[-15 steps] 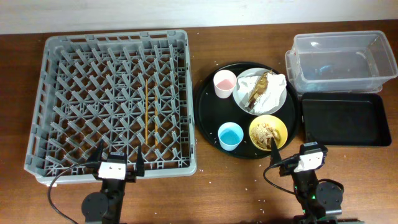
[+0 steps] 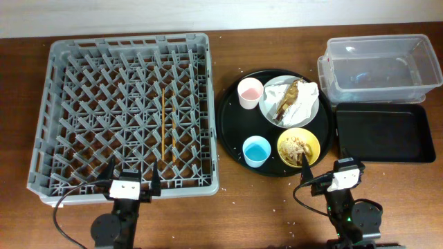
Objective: Sort waste into correct bins and load items into the dishwasher rack
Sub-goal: 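Move the right gripper over the white plate toward the tissue and wrapper, then grasp the wrapper and tissue with the right gripper, drop into clear bin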
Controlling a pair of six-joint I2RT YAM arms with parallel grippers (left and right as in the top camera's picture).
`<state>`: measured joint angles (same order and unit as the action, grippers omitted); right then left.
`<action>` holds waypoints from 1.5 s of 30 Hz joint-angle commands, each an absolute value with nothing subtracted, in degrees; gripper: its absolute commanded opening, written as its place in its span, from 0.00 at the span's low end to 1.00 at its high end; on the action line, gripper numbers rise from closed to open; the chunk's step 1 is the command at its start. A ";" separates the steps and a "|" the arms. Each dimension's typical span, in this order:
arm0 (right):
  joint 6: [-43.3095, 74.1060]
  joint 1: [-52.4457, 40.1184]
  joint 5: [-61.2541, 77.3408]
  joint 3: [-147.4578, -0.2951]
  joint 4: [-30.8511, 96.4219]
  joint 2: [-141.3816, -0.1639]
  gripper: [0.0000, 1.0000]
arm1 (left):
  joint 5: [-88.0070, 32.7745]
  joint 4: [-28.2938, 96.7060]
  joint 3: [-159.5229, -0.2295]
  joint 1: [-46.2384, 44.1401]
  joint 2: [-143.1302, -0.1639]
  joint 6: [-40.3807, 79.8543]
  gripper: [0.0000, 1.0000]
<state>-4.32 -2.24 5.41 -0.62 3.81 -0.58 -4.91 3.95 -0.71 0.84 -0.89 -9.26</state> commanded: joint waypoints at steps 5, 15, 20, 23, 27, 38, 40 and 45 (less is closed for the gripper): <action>-4.08 -2.61 5.32 -0.32 4.08 -0.51 0.98 | -4.71 4.21 -0.49 1.04 -0.40 -10.00 0.99; -4.05 -2.61 5.61 -0.32 3.99 -0.51 0.98 | -4.71 4.21 -0.49 1.04 -0.40 -10.00 0.99; -2.07 -2.61 6.33 -4.84 1.37 -0.54 0.98 | -4.71 4.21 -0.49 1.04 -0.40 -10.00 0.99; -2.09 -2.61 6.37 -12.88 6.48 -1.89 0.98 | -4.71 4.21 -0.49 1.04 -0.40 -10.00 0.99; -2.07 -2.61 6.79 -24.93 13.26 -10.83 0.99 | -4.71 4.21 -0.49 1.04 -0.40 -10.00 0.99; 0.27 -2.61 12.23 -71.46 44.60 -59.68 0.99 | -4.71 4.21 -0.49 1.04 -0.40 -10.02 0.99; 0.30 -2.61 14.48 -75.13 44.36 -66.96 0.99 | -4.71 4.21 -0.49 1.04 -0.40 -10.00 0.99; 10.04 -2.61 16.27 -75.16 37.60 -86.06 0.99 | -4.71 4.21 -0.49 1.04 -0.40 -10.00 0.99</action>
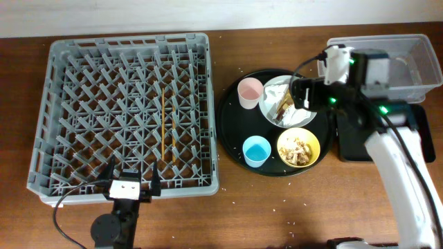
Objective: Sort waste into correct bins and load items into the dishwasher rack
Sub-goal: 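Grasp the wrapper and tissue with the right gripper, drop into clear bin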
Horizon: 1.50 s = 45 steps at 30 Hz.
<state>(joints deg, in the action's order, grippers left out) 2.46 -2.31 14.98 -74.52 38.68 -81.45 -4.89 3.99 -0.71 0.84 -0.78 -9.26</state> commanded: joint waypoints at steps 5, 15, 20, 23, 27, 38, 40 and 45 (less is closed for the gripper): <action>29.50 -2.90 4.80 -75.16 34.63 -96.75 1.00 | -4.71 4.21 -0.49 1.04 -0.40 -10.00 0.99; 54.54 -10.11 -15.92 -75.18 25.19 -111.22 0.92 | -4.71 4.21 -0.49 1.04 -0.40 -10.00 0.99; 56.47 -10.11 -13.04 -75.18 21.65 -117.97 0.80 | -4.71 4.21 -0.49 1.04 -0.40 -10.00 0.99; 57.54 -10.13 -10.26 -75.18 21.12 -119.04 0.39 | -4.71 4.21 -0.49 1.04 -0.40 -10.00 0.99; 53.17 -9.65 -7.64 -77.69 23.49 -118.39 0.04 | -4.71 4.21 -0.49 1.04 -0.40 -10.00 0.99; 37.74 4.93 -6.68 -117.38 54.35 -111.04 0.04 | -4.71 4.21 -0.49 1.04 -0.40 -10.00 0.99; 37.93 10.79 -6.68 -117.25 51.72 -114.04 0.04 | -4.71 4.21 -0.49 1.04 -0.40 -10.00 0.99; 35.38 15.94 -4.62 -117.23 42.15 -122.17 1.00 | -4.71 4.21 -0.49 1.04 -0.40 -10.00 0.99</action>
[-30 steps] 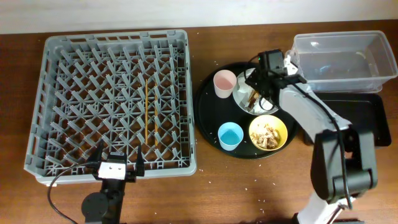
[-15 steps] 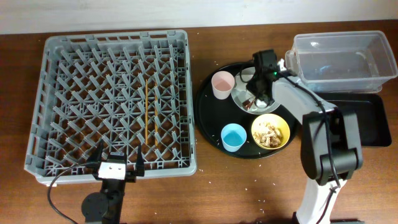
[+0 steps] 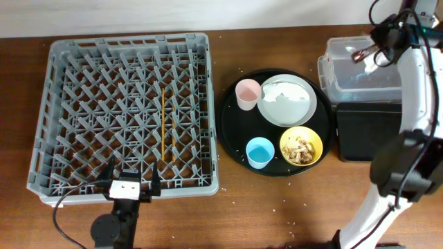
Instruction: Sort waste into correct bins and load items into the dishwasher rack
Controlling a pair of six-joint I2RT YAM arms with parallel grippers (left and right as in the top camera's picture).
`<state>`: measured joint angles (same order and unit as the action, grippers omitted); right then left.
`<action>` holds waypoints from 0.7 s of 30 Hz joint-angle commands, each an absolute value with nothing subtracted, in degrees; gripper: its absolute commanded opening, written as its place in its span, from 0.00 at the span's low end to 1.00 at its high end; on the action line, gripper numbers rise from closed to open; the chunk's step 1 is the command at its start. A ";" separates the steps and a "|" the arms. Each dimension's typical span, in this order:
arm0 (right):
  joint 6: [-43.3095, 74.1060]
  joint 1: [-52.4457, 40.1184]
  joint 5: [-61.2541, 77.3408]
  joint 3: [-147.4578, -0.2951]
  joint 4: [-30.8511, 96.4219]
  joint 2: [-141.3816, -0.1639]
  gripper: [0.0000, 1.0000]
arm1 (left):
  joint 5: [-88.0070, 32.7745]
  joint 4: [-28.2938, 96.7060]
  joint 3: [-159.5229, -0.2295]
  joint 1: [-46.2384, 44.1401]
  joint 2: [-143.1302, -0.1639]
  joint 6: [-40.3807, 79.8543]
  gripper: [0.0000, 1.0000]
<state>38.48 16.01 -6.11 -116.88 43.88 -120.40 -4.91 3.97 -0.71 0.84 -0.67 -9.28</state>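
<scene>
The grey dishwasher rack [image 3: 124, 111] fills the left of the table, with one thin wooden stick [image 3: 163, 131] lying in it. On the round black tray [image 3: 232, 131] stand a pink cup [image 3: 248, 93], a white plate [image 3: 287, 99] with only pale remains, a blue cup [image 3: 259, 151] and a yellow bowl [image 3: 301, 147] of food scraps. My right gripper [image 3: 365, 55] hangs over the clear plastic bin [image 3: 360, 79], shut on a brown and white scrap [image 3: 359, 52]. At the rack's front edge, my left gripper [image 3: 133, 178] rests open and empty.
A flat black rectangular tray [image 3: 360, 131] lies just in front of the clear bin. My right arm [image 3: 415, 117] reaches up the right side of the table, over that tray. Crumbs are scattered on the wooden table [image 3: 277, 214].
My right gripper was down on the brown scrap and napkin on the white plate; it is now over the clear bin holding the scrap. The plate is nearly bare. The left arm is unchanged.
Both grippers were parked at the front edge, with the scrap and napkin on the white plate. Then my right gripper was at the plate on that waste. Now the waste is off the plate and held over the clear bin.
</scene>
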 commanded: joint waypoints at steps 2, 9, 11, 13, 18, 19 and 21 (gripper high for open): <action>28.80 15.73 -2.04 -117.34 42.89 -120.92 0.98 | -4.71 4.21 -0.49 1.04 -0.40 -10.00 0.99; 23.14 5.04 10.94 -117.16 58.33 -112.71 0.91 | -4.71 4.21 -0.49 1.04 -0.40 -10.00 0.99; 25.71 -0.21 6.46 -117.05 60.64 -115.24 0.86 | -4.71 4.21 -0.49 1.04 -0.40 -10.00 0.99; 27.51 -4.89 3.75 -116.38 60.64 -120.01 0.75 | -4.71 4.21 -0.49 1.04 -0.40 -10.00 0.99; 21.08 -6.63 3.20 -116.36 59.20 -131.11 0.71 | -4.71 4.21 -0.49 1.04 -0.40 -10.00 0.99; 17.67 -6.63 3.16 -116.36 58.94 -132.81 0.71 | -4.71 4.21 -0.49 1.04 -0.40 -10.00 0.99; 10.72 -6.63 2.61 -116.36 57.32 -135.22 0.74 | -4.71 4.21 -0.49 1.04 -0.40 -10.00 0.99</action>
<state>20.29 -6.79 4.14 -116.31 58.81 -132.90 -4.89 3.99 -0.71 0.84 -0.69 -9.26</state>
